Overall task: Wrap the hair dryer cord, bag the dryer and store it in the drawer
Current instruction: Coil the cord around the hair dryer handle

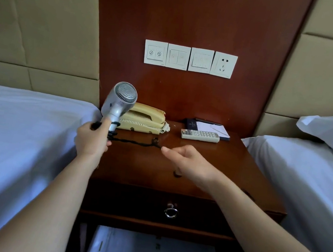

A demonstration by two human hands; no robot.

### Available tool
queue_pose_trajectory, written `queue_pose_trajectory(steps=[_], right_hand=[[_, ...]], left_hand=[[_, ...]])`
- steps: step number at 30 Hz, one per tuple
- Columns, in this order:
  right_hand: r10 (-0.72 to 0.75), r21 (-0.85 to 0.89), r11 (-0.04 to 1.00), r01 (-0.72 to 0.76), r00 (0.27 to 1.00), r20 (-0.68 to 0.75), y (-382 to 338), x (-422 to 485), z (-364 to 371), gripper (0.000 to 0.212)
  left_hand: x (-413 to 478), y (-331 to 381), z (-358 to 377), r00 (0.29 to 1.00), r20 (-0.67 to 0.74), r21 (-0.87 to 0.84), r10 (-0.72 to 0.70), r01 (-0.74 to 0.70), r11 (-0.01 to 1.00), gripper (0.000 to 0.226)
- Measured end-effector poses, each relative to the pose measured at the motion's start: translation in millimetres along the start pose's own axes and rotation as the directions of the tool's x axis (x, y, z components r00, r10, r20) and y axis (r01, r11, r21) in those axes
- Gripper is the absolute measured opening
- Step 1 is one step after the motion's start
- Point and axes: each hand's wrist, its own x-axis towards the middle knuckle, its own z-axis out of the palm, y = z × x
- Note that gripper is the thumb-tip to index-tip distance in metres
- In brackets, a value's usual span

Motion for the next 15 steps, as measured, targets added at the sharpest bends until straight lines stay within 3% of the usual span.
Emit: queue_pose_trajectory(steps=[3, 7, 10, 15], right_hand=[[-0.15, -0.368, 0.922, 0.123, 0.988, -0.047, -12.5, -4.8, -3.2, 0.049], [-0.364, -0.717, 0.662, 0.219, 0.93, -0.051, -33.3, -16.9, -23.7, 0.048], [-0.515, -0.787, 0.568, 0.241, 0.85, -0.111, -38.4, -20.7, -35.2, 0.044], [-0.622, -0.756, 0.625, 0.193, 0.708, -0.334, -41.6, -11.1, -50.4, 0.045]], left_hand=[[0.9, -1.1, -6.8, 0.992, 0.021, 0.177, 0.124, -0.126, 0.976, 0.034], [-8.3, 5.3, -7.4, 0.962, 0.11, 0.569, 0.251, -0.268, 0.778, 0.033], [-16.7, 13.0, -0.6, 0.941, 0.209, 0.621, 0.265, -0.337, 0.708, 0.034], [-34.1, 27.4, 4.2, 0.829, 0.494, 0.585, 0.262, -0.54, 0.605, 0.035]])
